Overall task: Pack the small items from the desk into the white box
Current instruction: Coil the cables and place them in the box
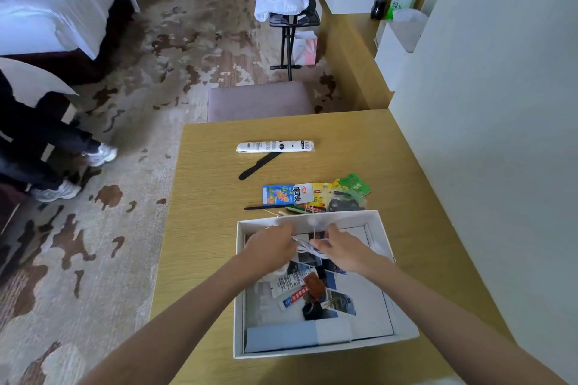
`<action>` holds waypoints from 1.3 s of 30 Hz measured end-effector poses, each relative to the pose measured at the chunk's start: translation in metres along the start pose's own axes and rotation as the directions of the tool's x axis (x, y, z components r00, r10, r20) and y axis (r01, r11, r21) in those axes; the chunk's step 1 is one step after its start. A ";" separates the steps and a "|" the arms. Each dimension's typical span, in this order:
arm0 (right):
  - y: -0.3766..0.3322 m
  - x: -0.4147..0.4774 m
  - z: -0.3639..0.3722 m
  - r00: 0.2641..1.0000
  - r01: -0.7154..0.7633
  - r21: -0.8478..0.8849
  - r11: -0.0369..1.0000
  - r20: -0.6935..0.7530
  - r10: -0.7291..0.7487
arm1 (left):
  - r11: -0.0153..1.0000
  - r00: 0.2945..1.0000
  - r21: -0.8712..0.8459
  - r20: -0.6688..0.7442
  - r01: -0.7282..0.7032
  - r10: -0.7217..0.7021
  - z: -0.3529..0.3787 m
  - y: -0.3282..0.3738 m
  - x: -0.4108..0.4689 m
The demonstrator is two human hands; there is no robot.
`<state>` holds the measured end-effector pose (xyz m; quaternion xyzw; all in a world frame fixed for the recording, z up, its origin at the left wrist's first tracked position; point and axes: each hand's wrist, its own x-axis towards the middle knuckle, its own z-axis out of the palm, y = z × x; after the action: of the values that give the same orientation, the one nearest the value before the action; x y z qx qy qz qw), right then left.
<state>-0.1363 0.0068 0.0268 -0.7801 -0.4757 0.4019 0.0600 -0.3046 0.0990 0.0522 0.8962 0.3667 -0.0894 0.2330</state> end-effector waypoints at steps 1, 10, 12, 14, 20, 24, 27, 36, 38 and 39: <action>0.001 0.003 0.004 0.999 -0.029 -0.023 0.999 -0.032 0.028 | 0.998 0.999 0.064 -0.038 -0.027 0.029 0.003 0.000 -0.001; 0.007 0.011 0.028 0.941 -0.091 0.611 0.787 -0.206 0.269 | 0.984 0.986 0.168 -0.146 -0.056 0.081 0.028 -0.015 -0.005; 0.005 0.012 0.033 0.928 -0.096 0.701 0.706 -0.193 0.318 | 0.969 0.992 0.246 -0.115 -0.020 0.050 0.030 -0.021 -0.007; 0.004 0.013 0.036 0.925 -0.110 0.712 0.694 -0.182 0.333 | 0.935 0.995 0.353 -0.092 -0.013 0.048 0.030 -0.026 -0.007; 0.008 -0.007 0.008 0.955 -0.123 0.151 0.981 -0.250 0.159 | 0.949 0.998 0.309 0.005 -0.062 0.064 0.007 -0.024 -0.009; 0.015 -0.038 -0.026 0.951 0.056 0.110 0.992 -0.310 -0.019 | 0.990 0.977 0.114 -0.188 -0.081 0.102 -0.025 -0.019 -0.019; 0.009 -0.046 -0.055 0.893 0.286 0.141 0.948 -0.398 -0.210 | 0.993 0.916 -0.004 -0.386 -0.117 0.106 -0.050 -0.023 -0.009; -0.014 0.060 -0.089 0.971 0.221 -0.041 0.974 -0.084 -0.223 | 0.994 0.983 0.097 0.180 -0.055 0.037 -0.046 -0.044 0.091; -0.021 0.082 -0.080 0.978 0.208 -0.206 0.956 0.064 -0.198 | 0.991 0.954 0.080 0.289 -0.108 0.081 -0.032 -0.045 0.104; -0.025 0.092 -0.075 0.977 0.204 -0.272 0.940 0.124 -0.175 | 0.989 0.945 0.074 0.311 -0.131 0.102 -0.026 -0.045 0.110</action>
<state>-0.0815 0.1146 0.0370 -0.7105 -0.6036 0.3598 -0.0373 -0.2575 0.2074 0.0220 0.9015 0.2680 -0.2305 0.2499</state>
